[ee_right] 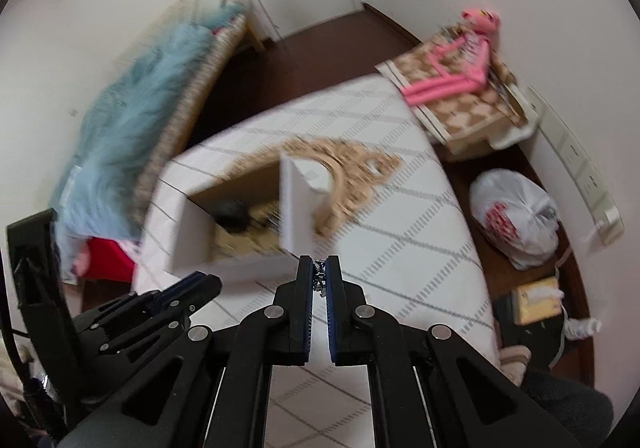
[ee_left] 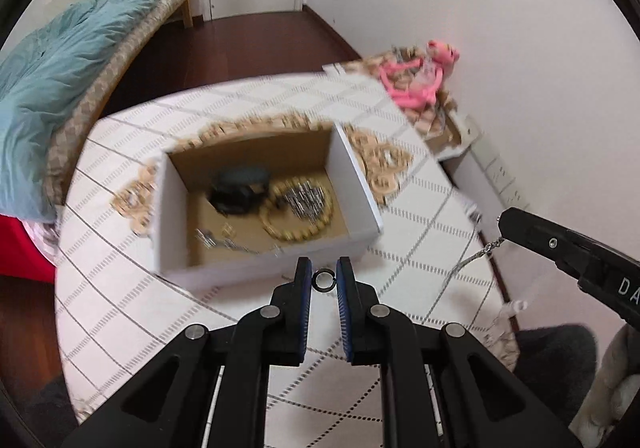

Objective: Organize jewelry
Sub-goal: 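Carry the ring and chain over the white box and open both grippers inside it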

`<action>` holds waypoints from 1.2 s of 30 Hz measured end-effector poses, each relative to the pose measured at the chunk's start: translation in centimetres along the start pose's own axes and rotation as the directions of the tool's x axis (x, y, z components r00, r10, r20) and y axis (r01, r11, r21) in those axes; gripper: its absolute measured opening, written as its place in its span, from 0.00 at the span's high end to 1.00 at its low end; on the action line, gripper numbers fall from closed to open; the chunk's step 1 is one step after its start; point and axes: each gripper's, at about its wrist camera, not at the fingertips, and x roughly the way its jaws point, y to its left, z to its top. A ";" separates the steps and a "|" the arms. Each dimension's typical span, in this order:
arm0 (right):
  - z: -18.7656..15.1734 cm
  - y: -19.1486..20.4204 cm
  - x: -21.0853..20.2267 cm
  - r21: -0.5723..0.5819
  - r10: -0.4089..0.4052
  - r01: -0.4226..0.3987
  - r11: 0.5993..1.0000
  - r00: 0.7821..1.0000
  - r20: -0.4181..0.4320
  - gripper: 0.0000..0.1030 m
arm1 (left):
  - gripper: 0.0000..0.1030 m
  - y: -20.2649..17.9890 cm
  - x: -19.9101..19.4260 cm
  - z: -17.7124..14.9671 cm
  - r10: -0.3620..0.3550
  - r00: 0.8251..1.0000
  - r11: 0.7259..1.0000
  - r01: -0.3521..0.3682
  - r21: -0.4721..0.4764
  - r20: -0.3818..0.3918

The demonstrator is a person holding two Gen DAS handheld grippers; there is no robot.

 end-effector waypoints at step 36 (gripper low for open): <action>7.0 8.5 15.1 -0.083 0.084 -0.127 0.988 0.916 -0.393 0.91 | 0.13 11.9 4.8 9.2 0.174 0.974 0.970 -0.195 -0.146 -0.146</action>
